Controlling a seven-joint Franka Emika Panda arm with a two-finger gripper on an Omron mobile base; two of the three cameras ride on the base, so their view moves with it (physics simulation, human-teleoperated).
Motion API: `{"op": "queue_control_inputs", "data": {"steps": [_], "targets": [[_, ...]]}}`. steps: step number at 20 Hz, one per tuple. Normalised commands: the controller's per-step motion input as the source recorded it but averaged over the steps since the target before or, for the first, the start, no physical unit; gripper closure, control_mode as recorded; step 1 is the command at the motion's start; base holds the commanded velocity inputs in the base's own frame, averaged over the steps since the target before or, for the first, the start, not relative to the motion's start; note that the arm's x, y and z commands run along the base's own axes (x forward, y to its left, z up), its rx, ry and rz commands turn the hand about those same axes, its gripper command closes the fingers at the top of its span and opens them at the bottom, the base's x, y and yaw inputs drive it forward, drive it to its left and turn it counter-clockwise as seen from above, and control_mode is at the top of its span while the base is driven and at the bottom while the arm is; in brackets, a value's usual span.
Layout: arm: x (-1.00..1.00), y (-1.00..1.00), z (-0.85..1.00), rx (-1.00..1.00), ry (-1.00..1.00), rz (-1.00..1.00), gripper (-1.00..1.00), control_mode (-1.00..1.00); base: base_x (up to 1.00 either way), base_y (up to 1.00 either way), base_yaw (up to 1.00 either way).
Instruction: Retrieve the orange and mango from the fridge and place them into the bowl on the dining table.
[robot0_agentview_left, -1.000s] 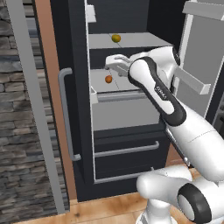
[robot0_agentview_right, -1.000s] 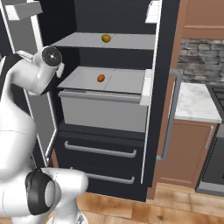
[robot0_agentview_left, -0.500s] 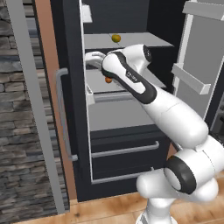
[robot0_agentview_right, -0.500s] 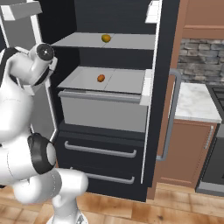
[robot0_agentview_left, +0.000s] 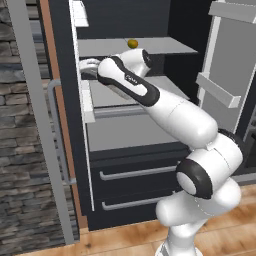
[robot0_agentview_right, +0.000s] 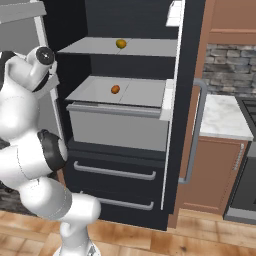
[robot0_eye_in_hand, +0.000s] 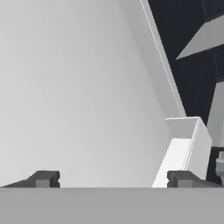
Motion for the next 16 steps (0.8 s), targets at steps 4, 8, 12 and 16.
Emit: {"op": "queue_control_inputs", "data": {"steps": [4,8,12,16], "targets": [[-0.08,-0.05,0.65,-0.07,-0.36,-0.05,-1.00,-1.00,0.00,0.00,0.00],[-0.17,-0.31,0.44,-0.07,-0.29,-0.14,-1.00,-1.00,0.00,0.00,0.00],[-0.21,-0.66,0.00,-0.16,-0.05,-0.15,-1.00,-1.00,0.00,0.00,0.00],[-0.03,-0.97,0.22,-0.13,0.00,-0.18,-1.00,-1.00,0.00,0.00,0.00]]}}
